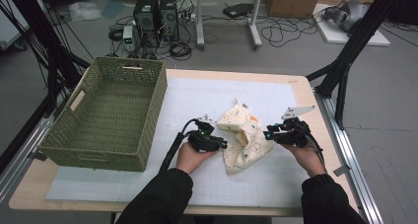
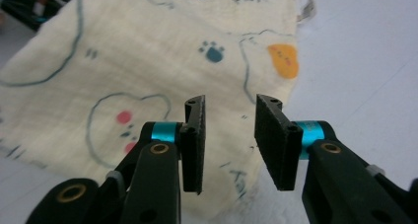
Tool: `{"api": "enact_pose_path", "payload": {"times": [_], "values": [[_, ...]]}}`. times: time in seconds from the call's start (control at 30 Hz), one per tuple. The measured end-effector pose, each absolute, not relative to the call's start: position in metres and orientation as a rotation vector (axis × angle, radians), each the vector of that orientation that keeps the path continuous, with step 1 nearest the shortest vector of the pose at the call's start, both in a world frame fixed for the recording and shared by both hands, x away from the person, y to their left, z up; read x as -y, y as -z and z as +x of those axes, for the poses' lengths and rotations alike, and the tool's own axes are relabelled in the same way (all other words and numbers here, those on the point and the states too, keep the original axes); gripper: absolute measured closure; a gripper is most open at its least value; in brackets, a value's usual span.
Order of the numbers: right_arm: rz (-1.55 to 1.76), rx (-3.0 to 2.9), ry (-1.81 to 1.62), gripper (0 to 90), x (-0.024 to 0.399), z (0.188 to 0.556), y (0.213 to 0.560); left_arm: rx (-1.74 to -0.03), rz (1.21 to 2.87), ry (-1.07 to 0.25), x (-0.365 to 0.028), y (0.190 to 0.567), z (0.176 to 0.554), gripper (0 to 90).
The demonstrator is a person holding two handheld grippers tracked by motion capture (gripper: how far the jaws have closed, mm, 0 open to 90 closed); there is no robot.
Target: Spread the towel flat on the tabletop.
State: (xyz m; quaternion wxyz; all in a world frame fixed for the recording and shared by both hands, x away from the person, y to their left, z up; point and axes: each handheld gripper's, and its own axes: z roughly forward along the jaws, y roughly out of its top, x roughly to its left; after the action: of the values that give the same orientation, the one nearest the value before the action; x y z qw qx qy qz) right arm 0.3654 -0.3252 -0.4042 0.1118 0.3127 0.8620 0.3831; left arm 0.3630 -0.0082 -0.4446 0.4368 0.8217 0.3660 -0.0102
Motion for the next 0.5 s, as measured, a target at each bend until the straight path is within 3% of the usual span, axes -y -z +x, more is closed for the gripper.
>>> {"api": "enact_pose_path", "payload": {"times": [0.17, 0.37, 0.5], "values": [[0.886, -2.548, -1.148, 63.5, 0.328, 0.352, 0.41, -0.896, 2.068, 0.011, 0.015, 0.446, 0.363, 72.9], [0.881, -2.57, -1.14, 62.5, 0.329, 0.346, 0.421, -0.895, 2.085, -0.023, 0.018, 0.447, 0.363, 85.3], [0.884, -2.58, -1.138, 62.1, 0.327, 0.345, 0.425, -0.897, 2.095, -0.054, 0.018, 0.445, 0.361, 87.7]]}}
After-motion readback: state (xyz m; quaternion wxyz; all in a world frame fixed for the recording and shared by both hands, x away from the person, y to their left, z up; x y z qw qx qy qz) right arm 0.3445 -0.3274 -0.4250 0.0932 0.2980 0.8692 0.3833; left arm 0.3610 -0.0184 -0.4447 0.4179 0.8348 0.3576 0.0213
